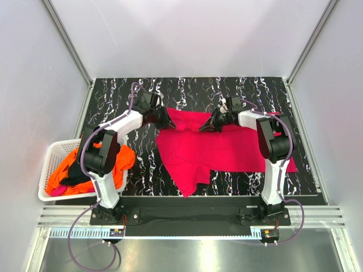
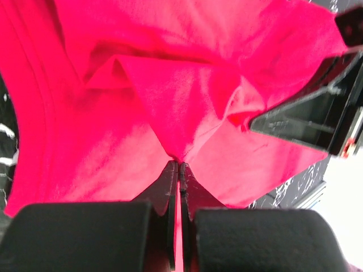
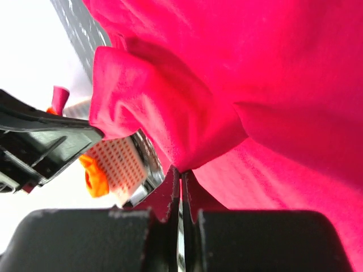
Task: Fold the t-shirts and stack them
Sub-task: Fold the tshirt
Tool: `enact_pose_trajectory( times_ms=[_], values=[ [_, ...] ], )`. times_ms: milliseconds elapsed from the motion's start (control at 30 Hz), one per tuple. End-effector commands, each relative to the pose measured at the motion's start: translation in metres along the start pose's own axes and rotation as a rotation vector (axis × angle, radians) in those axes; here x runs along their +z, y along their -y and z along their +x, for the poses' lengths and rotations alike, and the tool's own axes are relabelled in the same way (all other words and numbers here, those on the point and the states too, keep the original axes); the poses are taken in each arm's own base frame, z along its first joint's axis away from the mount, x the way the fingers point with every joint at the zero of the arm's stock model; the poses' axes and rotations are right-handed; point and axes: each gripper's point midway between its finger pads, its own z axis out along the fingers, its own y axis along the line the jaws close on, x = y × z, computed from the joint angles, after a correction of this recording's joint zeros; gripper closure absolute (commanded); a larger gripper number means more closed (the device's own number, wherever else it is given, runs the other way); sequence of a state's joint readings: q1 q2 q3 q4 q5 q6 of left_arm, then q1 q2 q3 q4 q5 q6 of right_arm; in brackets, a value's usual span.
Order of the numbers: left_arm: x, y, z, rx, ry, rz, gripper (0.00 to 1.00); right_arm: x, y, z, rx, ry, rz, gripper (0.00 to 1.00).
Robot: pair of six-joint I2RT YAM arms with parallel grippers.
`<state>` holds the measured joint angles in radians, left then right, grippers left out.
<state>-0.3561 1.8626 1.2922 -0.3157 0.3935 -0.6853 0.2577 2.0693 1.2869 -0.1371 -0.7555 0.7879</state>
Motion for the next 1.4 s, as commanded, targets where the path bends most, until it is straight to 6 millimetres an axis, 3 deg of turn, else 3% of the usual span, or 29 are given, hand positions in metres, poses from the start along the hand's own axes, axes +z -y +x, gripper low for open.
enact_pose_trajectory(
  times_ms=[0, 167, 467, 1000, 1233, 1367],
  values=[
    [-0.013, 0.010, 0.011, 0.020, -0.015, 0.037, 1.00, -0.005, -0.011, 0.012, -0.056, -0.126, -0.074, 1.00],
    [-0.017, 0.005, 0.028, 0.005, -0.040, 0.025, 1.00, -0.004, -0.012, 0.018, -0.038, -0.195, -0.105, 1.00],
    [-0.021, 0.001, 0.038, 0.007, -0.063, 0.009, 1.00, -0.013, -0.009, 0.030, -0.025, -0.239, -0.118, 1.00],
    [-0.018, -0.007, 0.062, -0.016, -0.109, -0.019, 1.00, -0.024, 0.018, 0.039, 0.041, -0.277, -0.065, 1.00],
    [-0.021, -0.023, 0.078, -0.031, -0.129, -0.057, 1.00, -0.022, 0.024, 0.042, 0.051, -0.288, -0.050, 1.00],
    [-0.023, -0.027, 0.078, -0.022, -0.116, -0.080, 0.97, -0.022, 0.029, 0.043, 0.050, -0.283, -0.026, 0.93]
  ],
)
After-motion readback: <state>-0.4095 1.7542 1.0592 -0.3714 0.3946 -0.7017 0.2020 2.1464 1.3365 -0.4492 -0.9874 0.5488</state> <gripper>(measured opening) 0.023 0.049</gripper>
